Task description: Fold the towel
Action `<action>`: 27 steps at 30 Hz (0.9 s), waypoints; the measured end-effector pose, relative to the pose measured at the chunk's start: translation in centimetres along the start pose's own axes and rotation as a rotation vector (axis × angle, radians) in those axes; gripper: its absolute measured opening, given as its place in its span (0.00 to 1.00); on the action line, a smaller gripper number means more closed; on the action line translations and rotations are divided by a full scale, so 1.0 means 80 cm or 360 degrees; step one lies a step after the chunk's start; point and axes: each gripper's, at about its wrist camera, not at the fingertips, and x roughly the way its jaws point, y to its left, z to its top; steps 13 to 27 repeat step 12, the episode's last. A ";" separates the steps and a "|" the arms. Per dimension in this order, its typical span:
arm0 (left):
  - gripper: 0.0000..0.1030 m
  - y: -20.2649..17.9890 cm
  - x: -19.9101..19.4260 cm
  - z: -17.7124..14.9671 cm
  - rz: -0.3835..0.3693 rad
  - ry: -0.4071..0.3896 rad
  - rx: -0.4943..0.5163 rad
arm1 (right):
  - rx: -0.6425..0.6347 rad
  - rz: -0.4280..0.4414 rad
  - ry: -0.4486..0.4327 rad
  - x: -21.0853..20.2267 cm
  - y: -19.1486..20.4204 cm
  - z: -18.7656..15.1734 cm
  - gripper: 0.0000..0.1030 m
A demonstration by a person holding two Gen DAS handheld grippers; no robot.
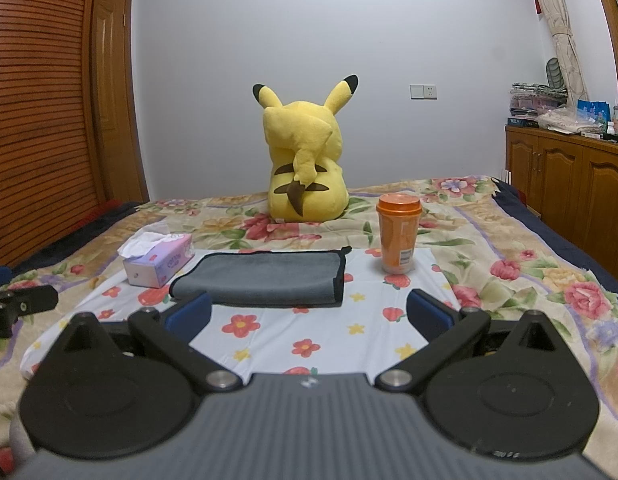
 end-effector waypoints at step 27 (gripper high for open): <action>1.00 0.002 0.000 0.000 0.0001 0.0000 0.0004 | -0.0001 0.0000 0.0000 0.000 0.000 0.000 1.00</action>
